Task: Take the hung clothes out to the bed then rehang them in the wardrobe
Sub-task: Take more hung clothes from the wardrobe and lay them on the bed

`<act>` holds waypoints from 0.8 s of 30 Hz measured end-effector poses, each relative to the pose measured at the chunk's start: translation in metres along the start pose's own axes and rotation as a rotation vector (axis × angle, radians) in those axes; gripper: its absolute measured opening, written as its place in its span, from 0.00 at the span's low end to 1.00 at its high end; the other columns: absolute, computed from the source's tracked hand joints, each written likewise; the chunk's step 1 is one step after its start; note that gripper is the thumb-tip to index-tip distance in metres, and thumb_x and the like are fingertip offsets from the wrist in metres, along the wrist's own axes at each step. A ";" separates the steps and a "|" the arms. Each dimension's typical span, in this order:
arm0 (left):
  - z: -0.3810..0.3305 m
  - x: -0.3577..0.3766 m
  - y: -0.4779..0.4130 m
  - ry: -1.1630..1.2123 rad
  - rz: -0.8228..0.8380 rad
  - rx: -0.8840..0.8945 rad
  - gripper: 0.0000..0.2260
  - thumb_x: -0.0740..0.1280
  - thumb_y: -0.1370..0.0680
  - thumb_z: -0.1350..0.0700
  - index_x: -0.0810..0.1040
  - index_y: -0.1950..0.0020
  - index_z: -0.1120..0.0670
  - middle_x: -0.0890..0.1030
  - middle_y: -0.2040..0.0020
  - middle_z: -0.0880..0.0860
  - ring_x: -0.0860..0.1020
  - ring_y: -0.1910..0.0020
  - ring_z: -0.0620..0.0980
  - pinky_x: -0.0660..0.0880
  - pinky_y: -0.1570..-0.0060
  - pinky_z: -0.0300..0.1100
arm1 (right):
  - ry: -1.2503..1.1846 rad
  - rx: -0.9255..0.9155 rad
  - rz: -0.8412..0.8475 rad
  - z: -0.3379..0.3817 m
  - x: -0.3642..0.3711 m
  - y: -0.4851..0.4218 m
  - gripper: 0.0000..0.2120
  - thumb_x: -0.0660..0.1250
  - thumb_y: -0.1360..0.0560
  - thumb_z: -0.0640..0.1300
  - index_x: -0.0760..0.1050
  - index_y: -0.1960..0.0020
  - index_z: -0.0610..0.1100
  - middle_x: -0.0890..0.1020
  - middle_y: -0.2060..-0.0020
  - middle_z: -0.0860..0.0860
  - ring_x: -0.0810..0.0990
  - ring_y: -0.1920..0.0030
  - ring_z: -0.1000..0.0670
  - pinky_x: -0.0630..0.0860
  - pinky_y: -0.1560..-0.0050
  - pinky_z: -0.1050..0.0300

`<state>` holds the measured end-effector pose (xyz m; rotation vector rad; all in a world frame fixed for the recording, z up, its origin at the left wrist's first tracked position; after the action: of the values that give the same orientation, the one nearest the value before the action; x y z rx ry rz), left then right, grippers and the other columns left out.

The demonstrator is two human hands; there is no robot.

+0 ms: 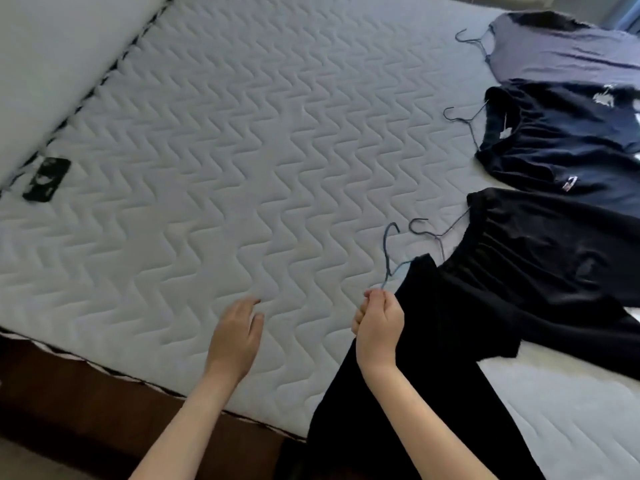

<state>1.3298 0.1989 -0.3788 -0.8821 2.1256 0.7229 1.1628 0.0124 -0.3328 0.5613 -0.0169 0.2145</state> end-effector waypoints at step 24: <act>0.134 0.101 -0.275 -0.400 -0.163 0.182 0.24 0.55 0.24 0.49 0.72 0.29 0.51 0.73 0.29 0.52 0.68 0.28 0.55 0.59 0.29 0.54 | -0.207 -0.031 -0.098 -0.057 0.251 -0.314 0.06 0.49 0.17 0.38 0.64 0.49 0.41 0.67 0.63 0.48 0.65 0.70 0.53 0.69 0.68 0.62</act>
<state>1.5404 0.0892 -0.5963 -0.7326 1.7128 0.5578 1.4707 -0.1669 -0.5276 0.5506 -0.1923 0.0600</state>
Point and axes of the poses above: each hand's wrist, its own y-axis away from the middle knuckle, its own x-axis out of the palm, z = x × y, the point moved 7 cm from there along -y, towards the middle knuckle
